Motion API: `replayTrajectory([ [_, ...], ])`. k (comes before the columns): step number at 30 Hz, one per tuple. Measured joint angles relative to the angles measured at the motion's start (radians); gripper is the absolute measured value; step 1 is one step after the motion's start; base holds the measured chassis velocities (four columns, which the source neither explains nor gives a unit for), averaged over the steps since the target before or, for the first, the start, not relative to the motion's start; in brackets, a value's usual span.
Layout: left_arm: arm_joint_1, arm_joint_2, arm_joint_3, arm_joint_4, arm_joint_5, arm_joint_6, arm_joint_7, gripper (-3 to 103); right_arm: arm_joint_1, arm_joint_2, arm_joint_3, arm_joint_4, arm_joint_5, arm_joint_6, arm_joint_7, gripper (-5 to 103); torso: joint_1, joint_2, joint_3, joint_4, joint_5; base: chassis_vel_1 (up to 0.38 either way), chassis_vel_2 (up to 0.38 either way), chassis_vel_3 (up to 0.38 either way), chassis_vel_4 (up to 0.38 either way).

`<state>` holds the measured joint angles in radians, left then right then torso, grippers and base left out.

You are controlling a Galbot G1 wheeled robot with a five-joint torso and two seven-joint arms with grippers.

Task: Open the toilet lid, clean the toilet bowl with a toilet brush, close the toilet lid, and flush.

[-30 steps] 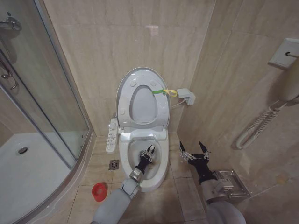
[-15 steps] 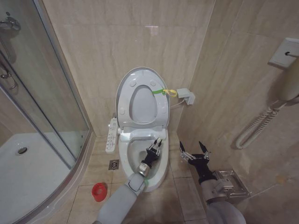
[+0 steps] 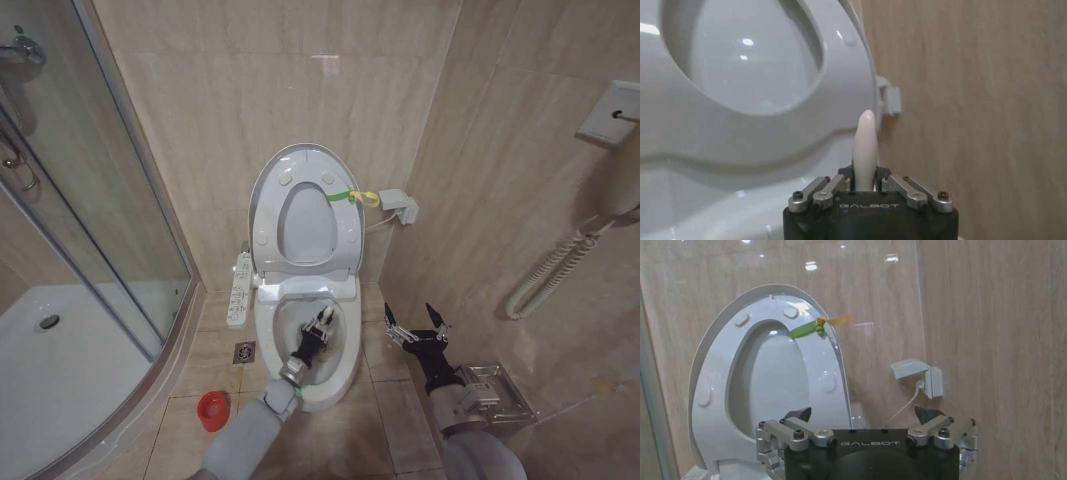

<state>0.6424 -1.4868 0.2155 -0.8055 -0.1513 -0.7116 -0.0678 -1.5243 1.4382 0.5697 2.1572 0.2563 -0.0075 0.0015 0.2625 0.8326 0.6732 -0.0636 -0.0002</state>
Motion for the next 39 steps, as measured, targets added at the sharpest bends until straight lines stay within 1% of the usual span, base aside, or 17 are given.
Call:
replayTrajectory([
  [3,0.003,-0.008,-0.012,-0.051,-0.002,0.01,-0.011,20,0.0,0.0,0.0,0.0,0.0,0.0,0.0,100,0.0,0.0,0.0,-0.0005,0.0001,0.0,0.0,0.0,0.0],
  [4,0.003,-0.008,-0.012,-0.051,-0.002,0.01,-0.011,20,0.0,0.0,0.0,0.0,0.0,0.0,0.0,100,0.0,0.0,0.0,-0.0005,0.0001,0.0,0.0,0.0,0.0],
  [7,0.03,-0.016,0.007,-0.106,-0.017,0.021,-0.015,20,0.0,0.0,0.0,0.0,0.0,0.0,0.0,100,0.0,0.0,0.0,-0.0002,0.0001,0.0,0.0,0.0,0.0],
  [10,0.047,-0.019,0.023,-0.119,-0.02,0.022,-0.013,20,0.0,0.0,0.0,0.0,0.0,0.0,0.0,100,0.0,0.0,0.0,-0.0001,0.0002,0.0,0.0,0.0,0.0],
  [13,0.056,-0.024,0.037,-0.104,-0.025,0.018,-0.007,20,0.0,0.0,0.0,0.0,0.0,0.0,0.0,100,0.0,0.0,0.0,0.0001,0.0003,0.0,0.0,0.0,0.0],
  [16,0.057,-0.014,0.077,-0.059,-0.082,0.004,0.02,20,0.0,0.0,0.0,0.0,0.0,0.0,0.0,100,0.0,0.0,0.0,0.0001,0.0003,0.0,0.0,0.0,0.0],
  [18,0.052,-0.014,0.076,-0.04,-0.087,-0.002,0.026,20,0.0,0.0,0.0,0.0,0.0,0.0,0.0,100,0.0,0.0,0.0,0.0002,0.0003,0.0,0.0,0.0,0.0],
  [19,0.046,-0.015,0.067,-0.022,-0.081,-0.004,0.026,20,0.0,0.0,0.0,0.0,0.0,0.0,0.0,100,0.0,0.0,0.0,-0.0001,0.0002,0.0,0.0,0.0,0.0],
  [20,0.036,-0.017,0.046,0.004,-0.054,-0.005,0.019,20,0.0,0.0,0.0,0.0,0.0,0.0,0.0,100,0.0,0.0,0.0,-0.0002,-0.0001,0.0,0.0,0.0,0.0],
  [22,0.022,-0.016,0.011,0.03,-0.008,-0.002,0.002,20,0.0,0.0,0.0,0.0,0.0,0.0,0.0,100,0.0,0.0,0.0,0.0004,0.0005,0.0,0.0,0.0,0.0],
  [23,0.022,-0.016,0.011,0.03,-0.008,-0.002,0.002,20,0.0,0.0,0.0,0.0,0.0,0.0,0.0,100,0.0,0.0,0.0,0.0004,0.0005,0.0,0.0,0.0,0.0],
  [24,0.014,-0.013,0.003,0.028,0.001,0.003,-0.004,20,0.0,0.0,0.0,0.0,0.0,0.0,0.0,100,0.0,0.0,0.0,-0.0003,0.0,0.0,0.0,0.0,0.0],
  [25,0.009,-0.009,-0.008,0.021,0.004,0.009,-0.008,20,0.0,0.0,0.0,0.0,0.0,0.0,0.0,100,0.0,0.0,0.0,-0.0003,-0.0002,0.0,0.0,0.0,0.0],
  [28,0.001,-0.007,-0.026,-0.002,0.006,0.014,-0.012,20,0.0,0.0,0.0,0.0,0.0,0.0,0.0,100,0.0,0.0,0.0,-0.0002,0.0,0.0,0.0,0.0,0.0],
  [33,0.002,-0.011,-0.027,-0.022,-0.01,0.013,-0.012,20,0.0,0.0,0.0,0.0,0.0,0.0,0.0,100,0.0,0.0,0.0,-0.0002,0.0001,0.0,0.0,0.0,0.0],
  [39,0.014,-0.026,-0.022,0.028,-0.019,-0.005,0.0,20,0.0,0.0,0.0,0.0,0.0,0.0,0.0,100,0.0,0.0,0.0,0.0001,0.0002,0.0,0.0,0.0,0.0],
])
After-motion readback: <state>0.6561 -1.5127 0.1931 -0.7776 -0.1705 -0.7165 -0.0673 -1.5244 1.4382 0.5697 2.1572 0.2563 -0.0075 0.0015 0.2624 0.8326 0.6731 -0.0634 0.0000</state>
